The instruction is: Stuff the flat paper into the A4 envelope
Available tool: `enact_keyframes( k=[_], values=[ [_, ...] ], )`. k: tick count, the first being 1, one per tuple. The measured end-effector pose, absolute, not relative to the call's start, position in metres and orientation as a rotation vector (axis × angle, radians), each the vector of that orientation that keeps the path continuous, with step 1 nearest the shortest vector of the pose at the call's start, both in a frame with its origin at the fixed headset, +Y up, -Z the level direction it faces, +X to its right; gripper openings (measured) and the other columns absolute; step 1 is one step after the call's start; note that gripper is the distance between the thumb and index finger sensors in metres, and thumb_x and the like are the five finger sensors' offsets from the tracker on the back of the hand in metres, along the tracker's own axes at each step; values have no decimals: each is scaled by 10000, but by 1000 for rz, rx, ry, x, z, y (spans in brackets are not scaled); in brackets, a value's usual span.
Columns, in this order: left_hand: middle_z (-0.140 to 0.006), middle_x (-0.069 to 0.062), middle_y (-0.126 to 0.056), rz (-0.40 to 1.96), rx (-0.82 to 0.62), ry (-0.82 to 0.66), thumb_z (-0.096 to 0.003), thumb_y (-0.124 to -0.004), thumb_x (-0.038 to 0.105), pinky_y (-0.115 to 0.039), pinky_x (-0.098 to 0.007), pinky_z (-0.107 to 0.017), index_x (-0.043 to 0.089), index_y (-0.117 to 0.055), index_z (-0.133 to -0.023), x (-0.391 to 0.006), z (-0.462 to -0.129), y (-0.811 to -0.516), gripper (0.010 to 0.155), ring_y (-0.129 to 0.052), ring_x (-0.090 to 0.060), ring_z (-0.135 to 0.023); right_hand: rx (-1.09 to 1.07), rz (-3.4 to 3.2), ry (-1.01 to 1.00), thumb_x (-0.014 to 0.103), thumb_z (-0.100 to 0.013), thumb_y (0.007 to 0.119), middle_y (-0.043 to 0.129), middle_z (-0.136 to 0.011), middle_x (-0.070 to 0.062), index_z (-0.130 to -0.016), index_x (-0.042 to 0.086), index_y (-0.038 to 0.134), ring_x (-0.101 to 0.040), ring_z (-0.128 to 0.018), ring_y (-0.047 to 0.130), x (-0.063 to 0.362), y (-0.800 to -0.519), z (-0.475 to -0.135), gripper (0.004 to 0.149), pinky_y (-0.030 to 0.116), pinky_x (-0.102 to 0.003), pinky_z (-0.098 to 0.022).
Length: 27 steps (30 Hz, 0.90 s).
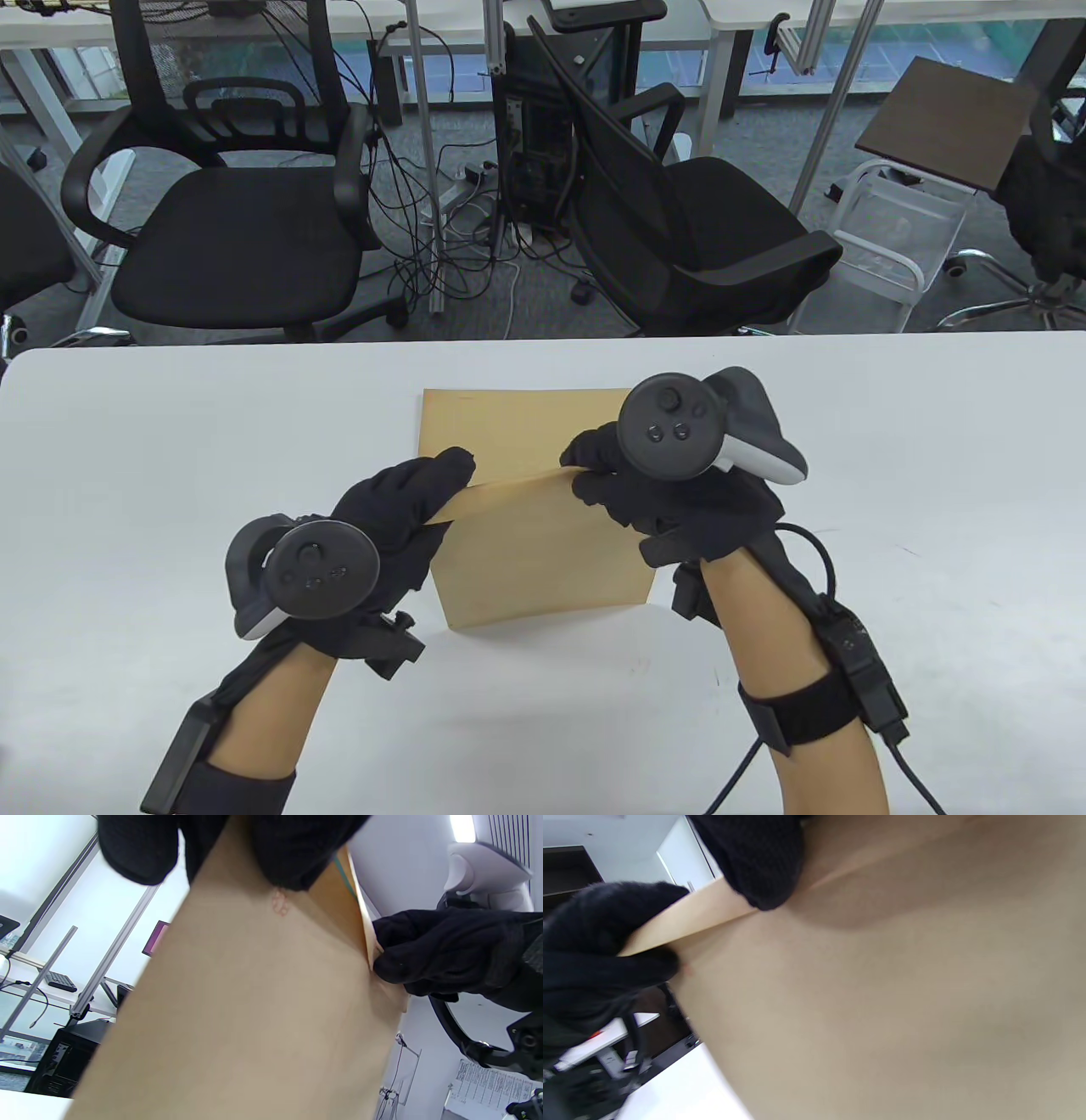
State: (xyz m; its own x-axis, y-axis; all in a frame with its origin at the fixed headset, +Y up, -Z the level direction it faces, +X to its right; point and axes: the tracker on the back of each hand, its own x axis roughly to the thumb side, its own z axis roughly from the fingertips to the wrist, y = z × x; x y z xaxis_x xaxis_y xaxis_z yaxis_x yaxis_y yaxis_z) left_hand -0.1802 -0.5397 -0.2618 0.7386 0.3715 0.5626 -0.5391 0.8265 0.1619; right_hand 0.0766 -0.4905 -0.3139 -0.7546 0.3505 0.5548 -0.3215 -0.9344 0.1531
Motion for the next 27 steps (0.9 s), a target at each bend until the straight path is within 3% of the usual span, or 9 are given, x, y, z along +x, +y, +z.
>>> enact_keyframes(
  k=[4,7,9,12,14,16,17,22,27],
  values=[
    [-1003,-54,-787,437,270,-555,-364,-913,438,-737,-536,-634,243,-565,-1078,-180,-262,-535,818,-925,-280,-800,862,2600,60,180,-511,832,844,-916,-292,-888,31,856,-544,-736,874,81,-493,-311,407,500,-769,-593],
    [-992,-65,-811,518,225,-526,-372,-817,574,-718,-546,-644,242,-599,-1074,-180,-266,-529,806,-922,-307,-805,860,2641,20,179,-503,839,849,-912,-285,-881,37,860,-539,-736,876,84,-492,-307,405,509,-765,-591],
    [-894,-79,-888,602,203,-493,-456,-760,512,-727,-537,-619,217,-708,-1005,-180,-269,-528,626,-951,-320,-725,860,2637,13,177,-500,840,852,-909,-285,-877,37,862,-536,-731,882,85,-492,-305,403,514,-762,-589],
    [-749,-43,-962,593,217,-483,-479,-784,399,-775,-502,-559,213,-809,-888,-178,-270,-529,450,-996,-278,-592,857,2639,10,180,-502,841,852,-910,-282,-882,38,860,-536,-732,881,87,-493,-302,405,517,-762,-587],
    [-742,-42,-962,584,235,-482,-472,-791,380,-778,-494,-562,215,-813,-877,-176,-268,-529,438,-994,-273,-586,865,2668,-9,184,-507,845,821,-949,-290,-929,45,832,-547,-752,867,85,-491,-299,444,501,-771,-592],
    [-738,-45,-962,585,262,-481,-467,-800,369,-780,-490,-560,210,-814,-873,-173,-266,-529,436,-994,-272,-581,900,2644,-15,218,-511,854,742,-1019,-321,-1063,6,707,-563,-775,847,78,-486,-295,609,494,-774,-594],
    [-738,-45,-960,581,265,-483,-466,-802,367,-781,-487,-561,210,-814,-872,-171,-265,-529,435,-993,-270,-581,930,2620,-11,224,-520,846,737,-1023,-322,-1067,8,702,-567,-780,840,70,-484,-292,605,489,-775,-597],
    [-730,-46,-957,609,301,-516,-462,-809,360,-787,-478,-559,183,-802,-860,-154,-259,-531,436,-994,-260,-577,1018,2615,37,273,-556,794,819,-939,-322,-974,-27,789,-550,-727,882,31,-484,-287,515,526,-761,-581],
    [-715,-45,-968,637,321,-516,-457,-814,357,-800,-475,-540,190,-814,-857,-161,-256,-533,434,-1005,-256,-557,968,2637,55,249,-549,793,889,-859,-286,-919,5,839,-507,-645,933,46,-484,-289,446,560,-740,-571]
  ],
)
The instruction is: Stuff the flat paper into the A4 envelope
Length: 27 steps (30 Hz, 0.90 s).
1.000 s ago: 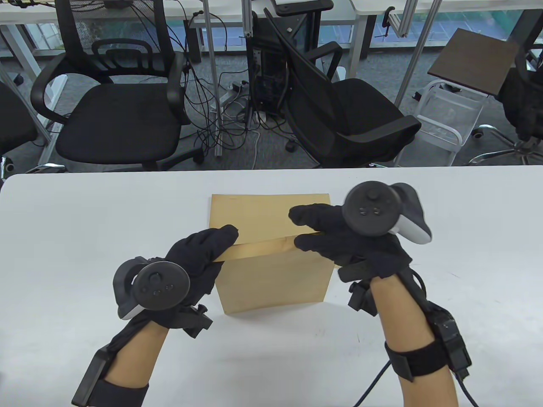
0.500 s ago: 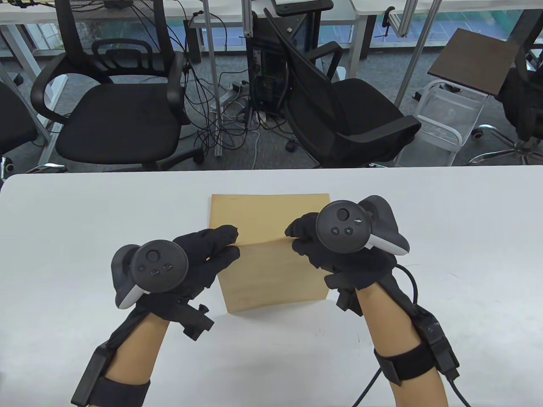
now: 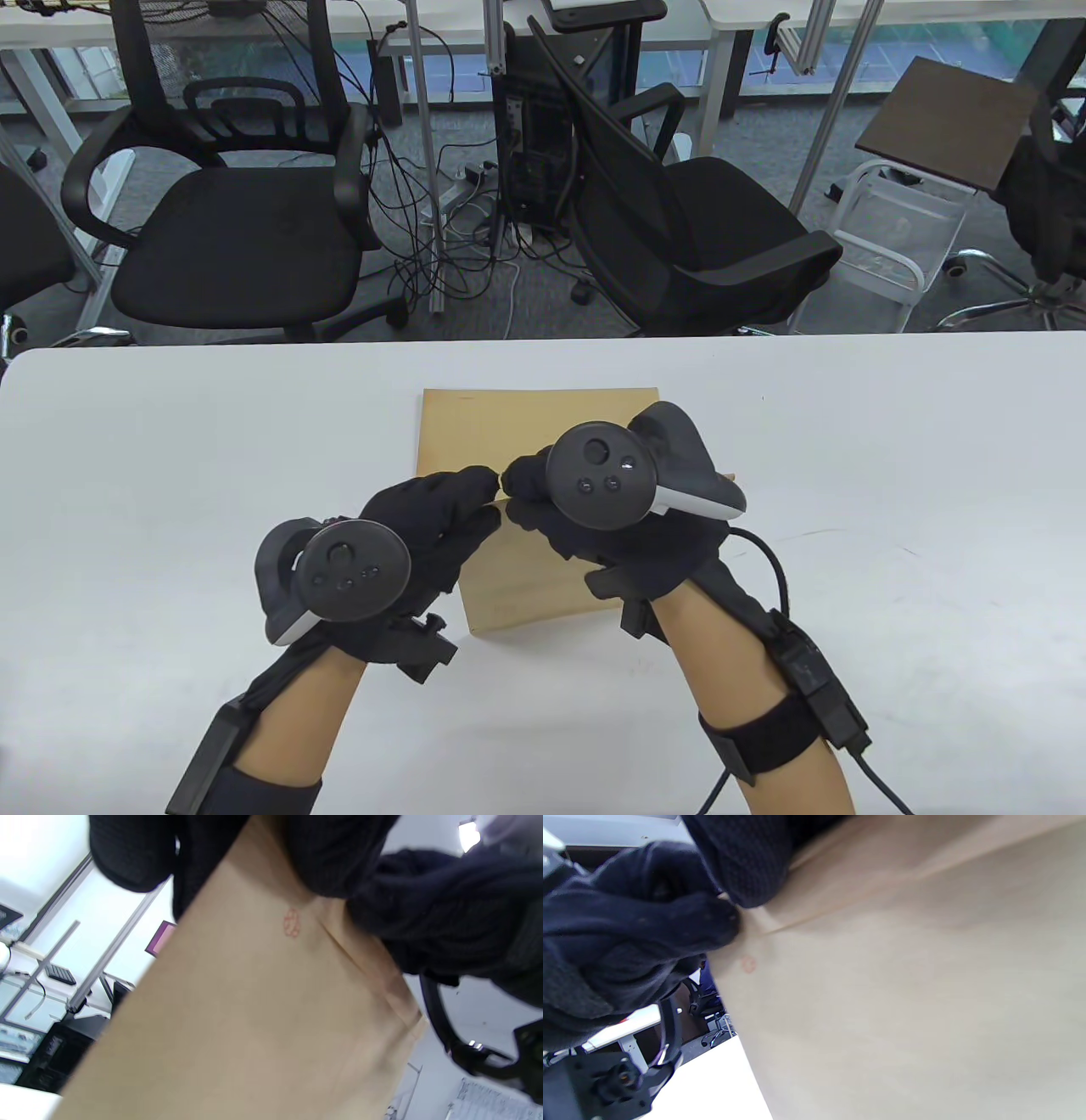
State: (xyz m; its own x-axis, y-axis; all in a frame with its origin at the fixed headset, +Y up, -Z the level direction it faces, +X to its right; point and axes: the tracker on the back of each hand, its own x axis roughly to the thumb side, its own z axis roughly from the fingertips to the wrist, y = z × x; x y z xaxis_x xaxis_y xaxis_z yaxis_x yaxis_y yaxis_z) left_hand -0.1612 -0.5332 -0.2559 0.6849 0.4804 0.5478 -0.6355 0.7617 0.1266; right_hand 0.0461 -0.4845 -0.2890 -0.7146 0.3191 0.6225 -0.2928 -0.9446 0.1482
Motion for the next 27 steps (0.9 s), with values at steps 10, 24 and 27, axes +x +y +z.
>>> enact_keyframes(
  k=[10,24,27],
  values=[
    [-713,-47,-972,680,325,-510,-452,-820,351,-802,-478,-537,192,-823,-853,-176,-254,-530,432,-1008,-259,-553,590,2673,-15,238,-529,818,897,-858,-279,-915,3,853,-515,-655,928,160,-490,-293,453,545,-748,-575],
    [-959,-95,-821,564,440,-388,-451,-833,403,-762,-513,-592,195,-611,-1055,-168,-250,-535,676,-964,-277,-712,547,2346,-286,199,-540,772,840,-861,-285,-905,24,780,-492,-657,921,211,-503,-268,404,587,-697,-580],
    [-1158,-173,-494,519,350,-459,-428,-846,450,-699,-560,-644,205,-330,-1152,-160,-244,-528,923,-855,-340,-859,532,2274,-394,188,-535,770,823,-867,-312,-906,18,758,-493,-650,932,219,-496,-259,408,620,-669,-569]
  ],
)
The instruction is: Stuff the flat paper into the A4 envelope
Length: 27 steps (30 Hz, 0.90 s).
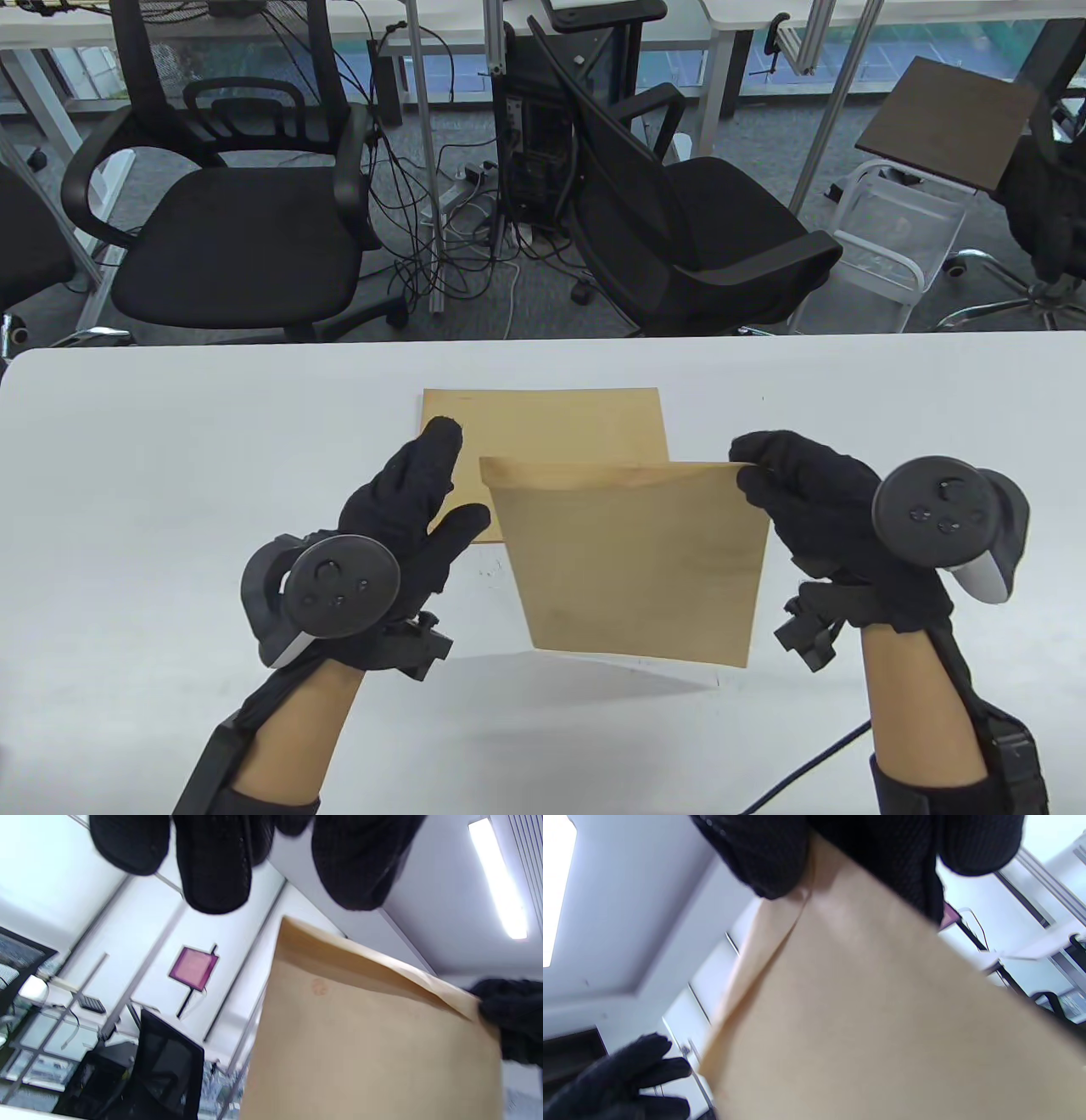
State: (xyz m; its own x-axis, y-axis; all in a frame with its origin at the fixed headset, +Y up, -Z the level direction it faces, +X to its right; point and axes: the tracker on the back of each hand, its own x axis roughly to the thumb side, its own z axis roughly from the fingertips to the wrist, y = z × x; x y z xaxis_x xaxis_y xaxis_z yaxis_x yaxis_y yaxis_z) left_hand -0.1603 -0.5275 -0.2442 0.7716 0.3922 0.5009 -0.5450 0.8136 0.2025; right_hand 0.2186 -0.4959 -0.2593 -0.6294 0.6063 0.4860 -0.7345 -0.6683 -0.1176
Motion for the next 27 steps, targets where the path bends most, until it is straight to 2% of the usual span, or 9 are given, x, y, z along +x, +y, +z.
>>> enact_keyframes(
  k=[4,9,11,13,14,19,22,25,27],
  values=[
    [-1210,-180,-294,415,327,-495,-409,-839,509,-690,-544,-667,226,-131,-1138,-136,-231,-517,1055,-826,-340,-902,619,2206,-410,191,-542,761,834,-854,-313,-924,25,734,-457,-614,972,210,-488,-244,417,674,-634,-539],
    [-1194,-228,-343,476,158,-592,-381,-854,531,-818,-441,-518,245,-171,-1145,-98,-225,-522,1064,-974,-247,-694,865,2087,-156,201,-552,757,881,-809,-295,-942,28,743,-427,-566,1005,170,-491,-235,427,710,-614,-512],
    [-1168,-255,-472,464,92,-558,-367,-866,531,-828,-447,-493,257,-457,-1149,-90,-225,-526,924,-992,-266,-653,972,1971,2,190,-554,759,879,-808,-304,-947,20,744,-443,-567,996,152,-494,-235,429,696,-622,-524],
    [-1088,-261,-673,474,87,-521,-365,-885,491,-813,-502,-533,230,-791,-938,-90,-226,-528,637,-985,-301,-704,1010,1945,89,173,-551,764,880,-804,-313,-944,14,751,-458,-568,987,143,-497,-237,424,675,-639,-536],
    [-1058,-263,-724,502,68,-534,-360,-896,479,-789,-546,-554,201,-859,-854,-90,-228,-529,568,-975,-335,-722,1025,1949,107,179,-554,761,882,-805,-304,-948,20,747,-444,-570,992,141,-499,-239,425,675,-637,-541],
    [-901,-191,-872,573,47,-580,-368,-916,422,-748,-591,-592,97,-934,-665,-100,-227,-534,441,-980,-407,-695,988,1928,110,214,-559,770,881,-834,-285,-973,25,737,-439,-600,991,140,-510,-248,456,663,-644,-556],
    [-852,-146,-910,573,109,-611,-392,-895,396,-766,-568,-592,102,-940,-602,-114,-225,-535,363,-1003,-395,-670,1011,1882,181,316,-545,821,734,-1007,-343,-1154,-10,507,-542,-721,909,146,-517,-251,759,601,-702,-578],
    [-857,-117,-904,630,213,-610,-402,-883,366,-764,-560,-606,84,-928,-591,-136,-226,-537,343,-1000,-396,-684,1004,2023,252,347,-508,873,623,-1081,-393,-1197,18,406,-631,-824,804,159,-529,-253,895,533,-758,-591],
    [-876,-86,-890,646,278,-638,-412,-870,372,-770,-535,-625,96,-913,-603,-151,-229,-540,338,-998,-366,-714,984,2124,283,331,-498,885,592,-1103,-400,-1204,56,409,-661,-860,756,164,-539,-255,895,501,-778,-596]
  ],
)
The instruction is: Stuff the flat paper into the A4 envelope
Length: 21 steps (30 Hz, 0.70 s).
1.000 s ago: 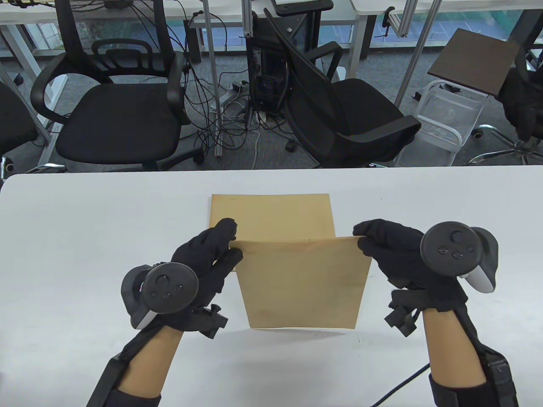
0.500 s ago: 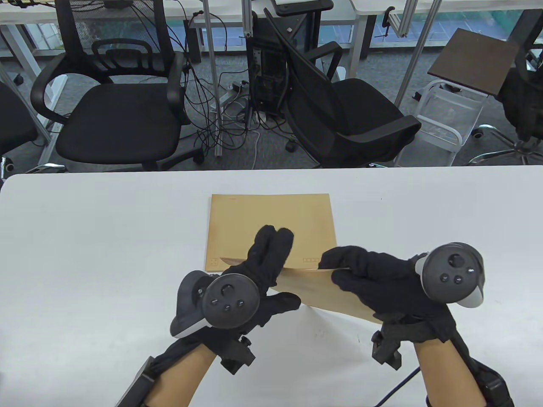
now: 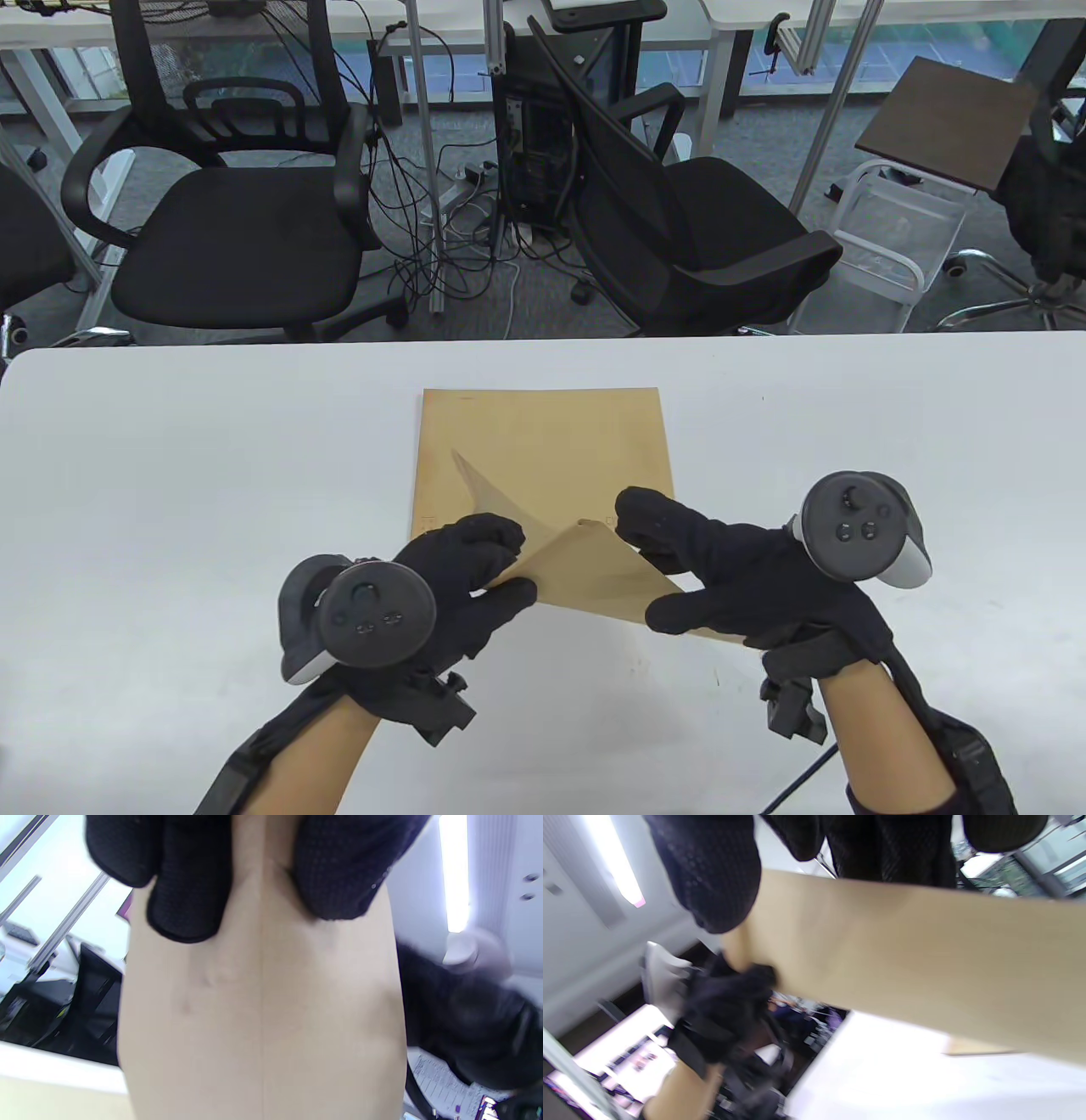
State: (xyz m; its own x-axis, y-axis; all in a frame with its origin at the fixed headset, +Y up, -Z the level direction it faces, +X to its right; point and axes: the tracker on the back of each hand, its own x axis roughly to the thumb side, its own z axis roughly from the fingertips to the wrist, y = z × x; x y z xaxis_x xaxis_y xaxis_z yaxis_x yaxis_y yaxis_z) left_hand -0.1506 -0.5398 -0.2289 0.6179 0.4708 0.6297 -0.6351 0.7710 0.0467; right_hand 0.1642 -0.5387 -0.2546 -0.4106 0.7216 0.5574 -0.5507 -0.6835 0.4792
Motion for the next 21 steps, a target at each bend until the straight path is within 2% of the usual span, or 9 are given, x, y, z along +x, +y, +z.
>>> enact_keyframes(
  k=[2,4,6,10,12,14,15,17,21],
  values=[
    [-882,-54,-884,733,334,-630,-420,-861,361,-782,-516,-625,86,-902,-603,-168,-233,-548,333,-1004,-343,-721,950,2230,315,285,-500,883,587,-1107,-399,-1199,77,447,-670,-882,728,168,-555,-257,850,483,-788,-599],
    [-893,-50,-872,804,351,-617,-420,-867,335,-763,-523,-638,66,-896,-606,-177,-236,-557,329,-986,-353,-738,922,2271,297,224,-523,846,636,-1087,-370,-1159,85,571,-644,-864,757,166,-567,-259,707,496,-775,-600],
    [-900,-28,-869,780,358,-609,-421,-859,348,-774,-506,-640,81,-892,-609,-183,-240,-567,328,-992,-332,-742,920,2274,217,161,-558,764,784,-977,-305,-1067,40,692,-553,-773,867,160,-577,-261,528,573,-722,-584],
    [-938,-50,-838,800,330,-541,-428,-851,365,-753,-518,-652,116,-882,-657,-193,-251,-588,339,-967,-349,-793,963,2418,-73,130,-531,749,862,-874,-284,-1004,65,753,-490,-654,949,145,-582,-263,477,703,-623,-508],
    [-1015,-88,-776,754,300,-478,-439,-842,397,-726,-538,-663,174,-851,-781,-202,-256,-601,408,-934,-347,-843,975,2513,-257,128,-517,753,878,-855,-277,-985,81,774,-477,-637,961,141,-579,-265,471,722,-609,-492],
    [-1094,-179,-642,682,245,-428,-456,-818,439,-707,-544,-664,234,-664,-1027,-210,-260,-615,626,-893,-352,-868,970,2585,-301,130,-513,755,882,-850,-276,-982,78,777,-472,-633,965,141,-577,-270,472,724,-606,-491],
    [-1150,-202,-495,645,209,-415,-467,-796,471,-661,-568,-684,231,-417,-1133,-212,-259,-620,803,-810,-399,-929,963,2610,-294,126,-516,753,875,-855,-279,-985,78,772,-477,-639,957,141,-578,-272,472,715,-610,-497],
    [-1175,-223,-354,562,137,-384,-482,-762,504,-605,-592,-709,194,-253,-1145,-216,-257,-633,892,-693,-448,-994,935,2688,-354,125,-516,750,873,-856,-275,-986,79,766,-472,-639,959,140,-581,-279,473,717,-606,-497],
    [-1177,-248,-293,527,58,-351,-487,-742,529,-563,-625,-717,185,-209,-1146,-221,-247,-668,915,-603,-497,-1027,911,2792,-474,123,-517,739,855,-872,-277,-993,85,751,-479,-656,946,133,-600,-301,478,707,-608,-508]
  ],
)
